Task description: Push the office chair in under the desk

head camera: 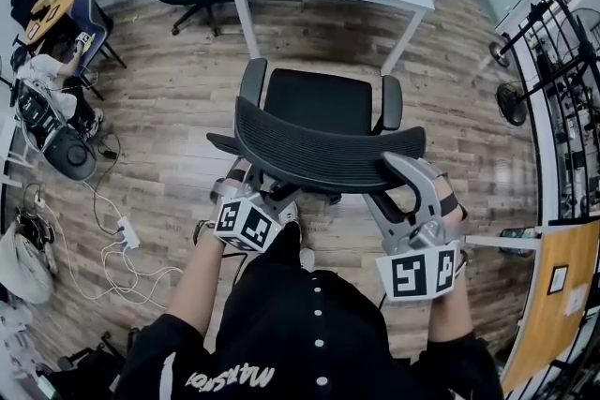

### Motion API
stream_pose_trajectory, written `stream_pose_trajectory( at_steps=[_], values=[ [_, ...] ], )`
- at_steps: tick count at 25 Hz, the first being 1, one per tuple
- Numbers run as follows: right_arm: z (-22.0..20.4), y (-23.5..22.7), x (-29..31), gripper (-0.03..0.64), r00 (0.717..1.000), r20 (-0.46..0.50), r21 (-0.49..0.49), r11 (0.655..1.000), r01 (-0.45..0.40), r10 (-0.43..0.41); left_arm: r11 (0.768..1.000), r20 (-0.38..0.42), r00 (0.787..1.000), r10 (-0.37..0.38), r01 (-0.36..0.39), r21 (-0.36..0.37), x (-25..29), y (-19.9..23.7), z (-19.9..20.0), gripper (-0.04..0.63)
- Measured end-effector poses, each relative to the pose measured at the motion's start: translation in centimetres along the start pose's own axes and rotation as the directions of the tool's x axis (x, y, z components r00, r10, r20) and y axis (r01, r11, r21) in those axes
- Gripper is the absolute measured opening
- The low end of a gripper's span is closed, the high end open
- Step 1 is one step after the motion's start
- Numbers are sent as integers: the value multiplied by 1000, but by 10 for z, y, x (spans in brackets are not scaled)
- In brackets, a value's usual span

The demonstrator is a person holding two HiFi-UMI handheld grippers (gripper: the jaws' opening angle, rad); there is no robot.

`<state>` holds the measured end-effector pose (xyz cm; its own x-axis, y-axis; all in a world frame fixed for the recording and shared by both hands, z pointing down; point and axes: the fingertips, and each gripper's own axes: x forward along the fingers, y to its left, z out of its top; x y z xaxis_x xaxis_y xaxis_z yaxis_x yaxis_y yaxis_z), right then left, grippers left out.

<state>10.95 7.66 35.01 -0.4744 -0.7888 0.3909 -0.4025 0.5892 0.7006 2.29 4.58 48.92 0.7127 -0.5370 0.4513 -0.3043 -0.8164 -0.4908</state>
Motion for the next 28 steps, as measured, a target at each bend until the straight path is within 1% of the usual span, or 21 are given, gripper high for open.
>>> stream_pose_trajectory(
  at_steps=[11,17,22,28],
  values=[
    [-8,-13,10,241,1000,12,4,1000,9,-9,1000,-7,1000,6,-6,-4,13,11,1,321],
    [-12,-23,19,241,1000,3,4,1000,3,-3,1000,-10,1000,7,-7,-7,22,22,0,321],
    [-14,-31,30,241,1000,16,1,1000,11,-11,1000,-17,1000,4,-4,-10,29,33,-3,322],
    [-21,-40,42,241,1000,8,2,1000,4,-4,1000,-9,1000,12,-12,-12,40,45,-6,321]
  ],
)
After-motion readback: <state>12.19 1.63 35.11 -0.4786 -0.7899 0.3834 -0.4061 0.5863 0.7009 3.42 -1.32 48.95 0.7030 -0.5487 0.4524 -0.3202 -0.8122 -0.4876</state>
